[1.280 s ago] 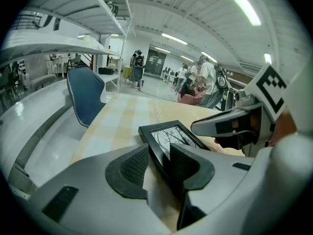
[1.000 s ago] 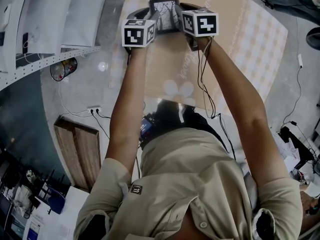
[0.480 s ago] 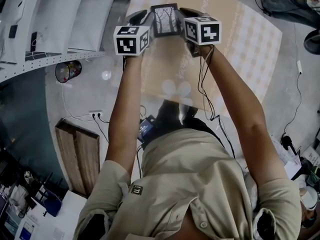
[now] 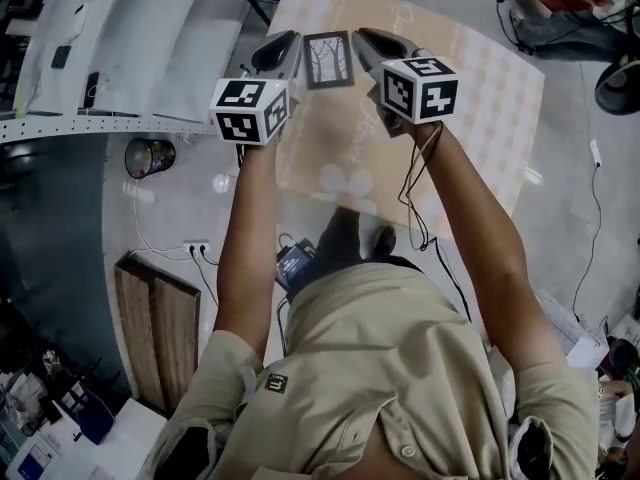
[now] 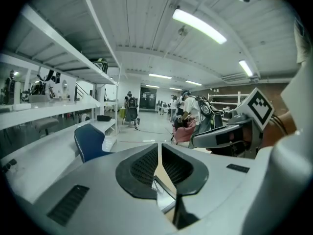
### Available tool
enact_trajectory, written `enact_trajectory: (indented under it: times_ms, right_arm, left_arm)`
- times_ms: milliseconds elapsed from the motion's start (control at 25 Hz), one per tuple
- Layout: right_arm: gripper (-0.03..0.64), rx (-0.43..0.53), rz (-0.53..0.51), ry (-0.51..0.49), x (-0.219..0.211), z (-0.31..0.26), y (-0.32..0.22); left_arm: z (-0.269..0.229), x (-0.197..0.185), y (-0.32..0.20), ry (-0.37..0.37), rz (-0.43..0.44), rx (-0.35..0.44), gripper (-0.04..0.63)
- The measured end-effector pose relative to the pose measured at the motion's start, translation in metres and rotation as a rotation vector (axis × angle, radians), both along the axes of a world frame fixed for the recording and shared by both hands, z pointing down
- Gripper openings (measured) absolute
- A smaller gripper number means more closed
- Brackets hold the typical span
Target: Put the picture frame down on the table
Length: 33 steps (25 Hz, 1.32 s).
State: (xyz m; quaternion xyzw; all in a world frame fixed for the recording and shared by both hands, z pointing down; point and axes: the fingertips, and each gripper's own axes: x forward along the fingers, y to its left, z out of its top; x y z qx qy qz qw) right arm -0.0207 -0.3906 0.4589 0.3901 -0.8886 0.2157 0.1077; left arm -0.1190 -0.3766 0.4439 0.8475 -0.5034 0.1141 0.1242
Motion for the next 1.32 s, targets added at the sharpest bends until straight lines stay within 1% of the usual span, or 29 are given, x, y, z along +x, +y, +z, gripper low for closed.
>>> enact_trajectory:
  times_ms: [280,400,560,680,800,1000,1160,1320]
  right_arm:
    - [0.031,0.170,-0.062,-0.052,0.016,-0.099,0.051]
    - [0.026,0.252,-0.090,-0.043,0.022,-0.135,0.079]
    - [0.025,0.387,-0.105,-0.031,0.047,-0.191,0.130]
    - [0.025,0.475,-0.110,-0.034,0.059,-0.224,0.152]
    - [0.025,0.503,-0.126,-0.038,0.051,-0.235,0.164]
    - [0.025,0.521,-0.151,-0.047,0.028,-0.242,0.181]
    - [0.025,0.547,-0.155,-0.040,0.031,-0.268,0.196]
    - [0.025,0.517,-0.129,-0.032,0.042,-0.290,0.223]
  left_arm:
    - [-0.091,0.018,0.046,-0.001,0.035,0.158,0.023]
    - [-0.122,0.022,0.073,-0.002,0.046,0.214,0.023]
    - [-0.166,0.040,0.120,-0.012,0.070,0.295,0.021]
    - [-0.194,0.042,0.142,-0.014,0.077,0.360,0.021]
    - [-0.200,0.026,0.157,-0.013,0.074,0.382,0.021]
    - [-0.195,-0.013,0.184,-0.033,0.060,0.371,0.021]
    - [-0.215,-0.031,0.206,-0.032,0.031,0.391,0.021]
    - [-0.236,-0.041,0.240,-0.045,0.030,0.371,0.021]
